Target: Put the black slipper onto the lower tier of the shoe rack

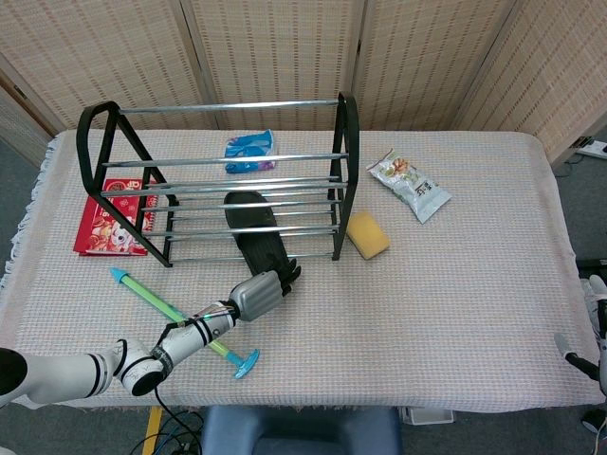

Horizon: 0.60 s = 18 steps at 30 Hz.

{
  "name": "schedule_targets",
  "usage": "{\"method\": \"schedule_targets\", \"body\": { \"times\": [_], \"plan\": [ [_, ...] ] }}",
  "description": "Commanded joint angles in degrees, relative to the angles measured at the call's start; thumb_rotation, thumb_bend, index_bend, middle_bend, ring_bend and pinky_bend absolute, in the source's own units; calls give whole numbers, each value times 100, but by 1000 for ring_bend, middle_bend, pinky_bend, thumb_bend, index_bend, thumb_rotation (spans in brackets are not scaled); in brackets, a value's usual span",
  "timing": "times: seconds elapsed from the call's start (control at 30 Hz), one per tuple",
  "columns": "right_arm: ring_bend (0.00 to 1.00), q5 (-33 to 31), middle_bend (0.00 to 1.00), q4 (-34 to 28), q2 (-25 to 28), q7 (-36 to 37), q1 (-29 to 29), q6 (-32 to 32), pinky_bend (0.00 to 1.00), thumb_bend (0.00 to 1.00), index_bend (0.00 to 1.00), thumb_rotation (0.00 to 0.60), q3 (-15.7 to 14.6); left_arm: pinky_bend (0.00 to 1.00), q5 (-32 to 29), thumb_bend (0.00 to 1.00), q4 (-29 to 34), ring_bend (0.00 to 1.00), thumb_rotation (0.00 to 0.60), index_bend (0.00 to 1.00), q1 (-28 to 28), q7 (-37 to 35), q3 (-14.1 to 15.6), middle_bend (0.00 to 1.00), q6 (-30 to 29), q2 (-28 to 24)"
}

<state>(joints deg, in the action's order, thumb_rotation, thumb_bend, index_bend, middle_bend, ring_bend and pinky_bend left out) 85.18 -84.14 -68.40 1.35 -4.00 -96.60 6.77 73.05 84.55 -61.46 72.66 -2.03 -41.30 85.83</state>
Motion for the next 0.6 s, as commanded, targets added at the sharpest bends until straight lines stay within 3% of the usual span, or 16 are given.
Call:
{"method": "schedule_targets", "body": {
  "times": [0.03,0.6],
  "plan": [
    [11,-8,171,7,-3,11,9,16,133,209,0,600,7,340,-70,226,-30,77,600,198,-36,48,39,72,-17,16],
    [11,-2,171,39,-23,37,33,39,133,208,0,600,23,340,-657,226,51,77,600,283,-120,243,264,72,-277,-122]
  ]
}}
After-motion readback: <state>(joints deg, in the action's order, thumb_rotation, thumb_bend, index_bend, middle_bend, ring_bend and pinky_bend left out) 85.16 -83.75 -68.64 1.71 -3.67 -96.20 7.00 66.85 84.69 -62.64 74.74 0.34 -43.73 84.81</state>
